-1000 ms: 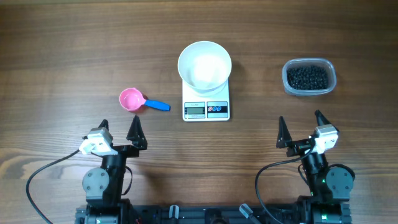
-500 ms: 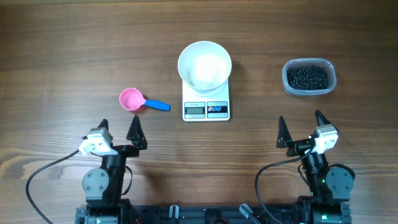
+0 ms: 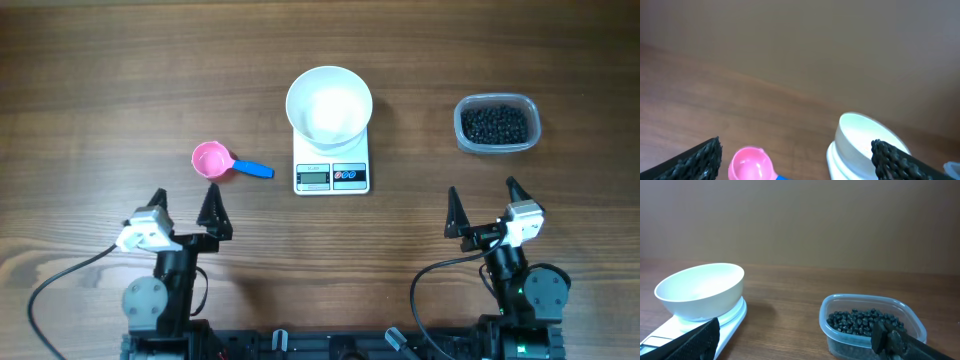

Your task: Scoop item into bowl and weigh 150g on scale

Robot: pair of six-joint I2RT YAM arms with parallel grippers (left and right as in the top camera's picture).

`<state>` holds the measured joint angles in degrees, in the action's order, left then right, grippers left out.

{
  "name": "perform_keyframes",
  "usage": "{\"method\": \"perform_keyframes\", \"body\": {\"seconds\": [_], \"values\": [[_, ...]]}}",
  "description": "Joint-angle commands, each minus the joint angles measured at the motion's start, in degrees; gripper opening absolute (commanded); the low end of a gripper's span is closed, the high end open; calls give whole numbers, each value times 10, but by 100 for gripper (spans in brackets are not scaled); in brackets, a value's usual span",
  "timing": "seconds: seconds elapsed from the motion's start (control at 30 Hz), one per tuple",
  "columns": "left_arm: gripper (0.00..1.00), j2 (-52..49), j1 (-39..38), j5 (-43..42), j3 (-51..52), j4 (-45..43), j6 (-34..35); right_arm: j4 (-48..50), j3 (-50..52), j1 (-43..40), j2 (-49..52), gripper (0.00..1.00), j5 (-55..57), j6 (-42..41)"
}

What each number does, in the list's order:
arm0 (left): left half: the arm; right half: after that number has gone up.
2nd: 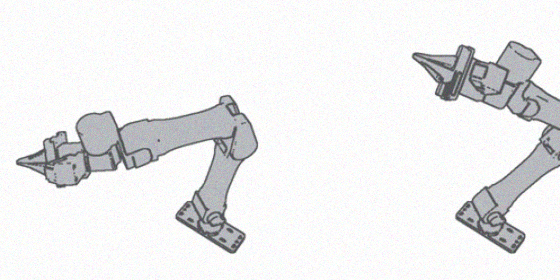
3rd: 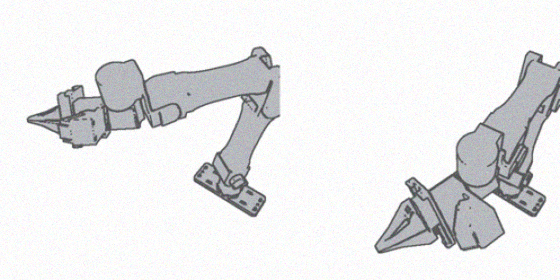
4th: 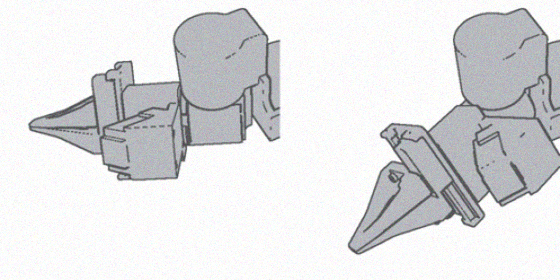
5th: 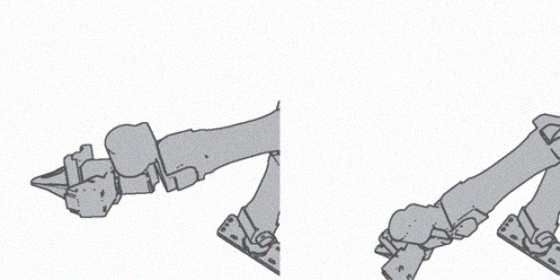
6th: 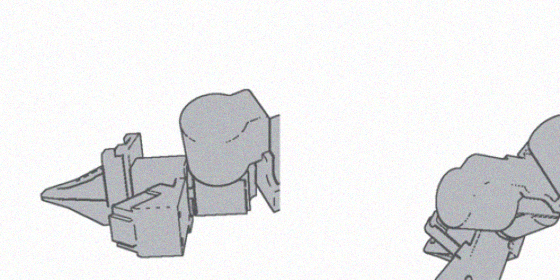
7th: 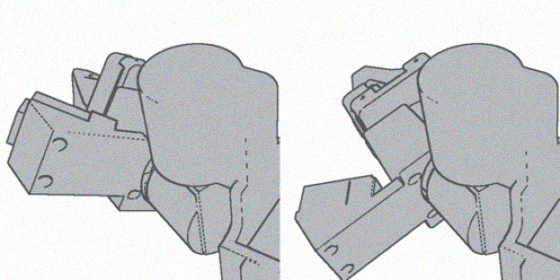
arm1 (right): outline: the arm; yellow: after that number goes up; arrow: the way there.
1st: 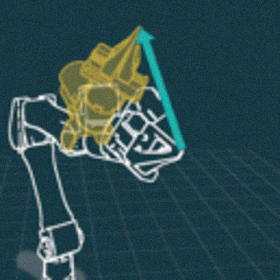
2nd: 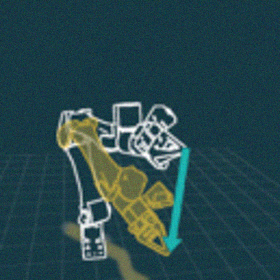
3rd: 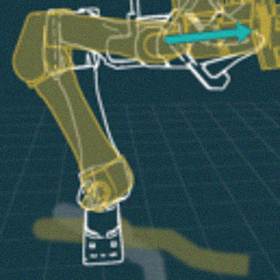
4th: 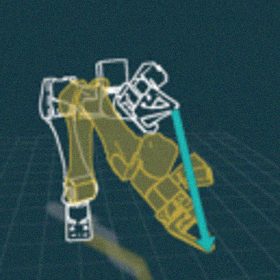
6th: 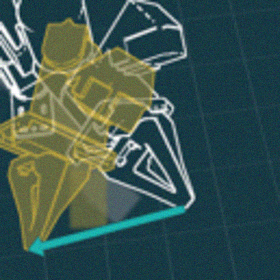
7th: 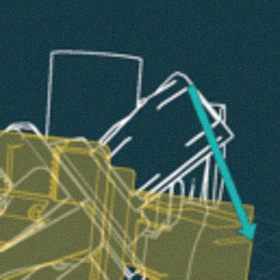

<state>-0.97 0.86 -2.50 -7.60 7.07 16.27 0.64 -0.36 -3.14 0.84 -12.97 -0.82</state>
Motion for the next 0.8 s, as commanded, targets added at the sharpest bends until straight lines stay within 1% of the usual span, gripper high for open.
{"method": "perform_keyframes", "body": {"seconds": [0.0, 0.13, 0.23, 0.3, 0.37, 0.4, 0.53, 0.67, 0.77], "values": [[100, -32, 4, 28, -81, 29, 5, 2, 0, 2, -4, 100, 10, -7], [100, -89, 4, 33, -146, 49, 5, 2, 0, 2, -4, 100, 10, -7], [100, -163, 4, 37, -224, 96, 7, 2, 0, 2, -4, 100, 10, -7], [100, -226, 4, 39, -294, 150, 12, 2, 0, 2, -4, 100, 10, -7], [100, -281, 4, 63, -361, 219, 46, 2, 0, 2, -4, 100, 10, -7], [100, -308, 4, 70, -394, 251, 52, 2, 0, 2, -4, 100, 10, -7], [100, -435, 4, 71, -544, 366, 51, 2, 0, 2, -4, 100, 10, -7], [100, -551, 4, 66, -661, 443, 50, 2, 0, 2, -4, 100, 10, -7], [100, -610, 4, 33, -711, 483, 50, 2, 0, 2, -4, 100, 10, -7]]}}
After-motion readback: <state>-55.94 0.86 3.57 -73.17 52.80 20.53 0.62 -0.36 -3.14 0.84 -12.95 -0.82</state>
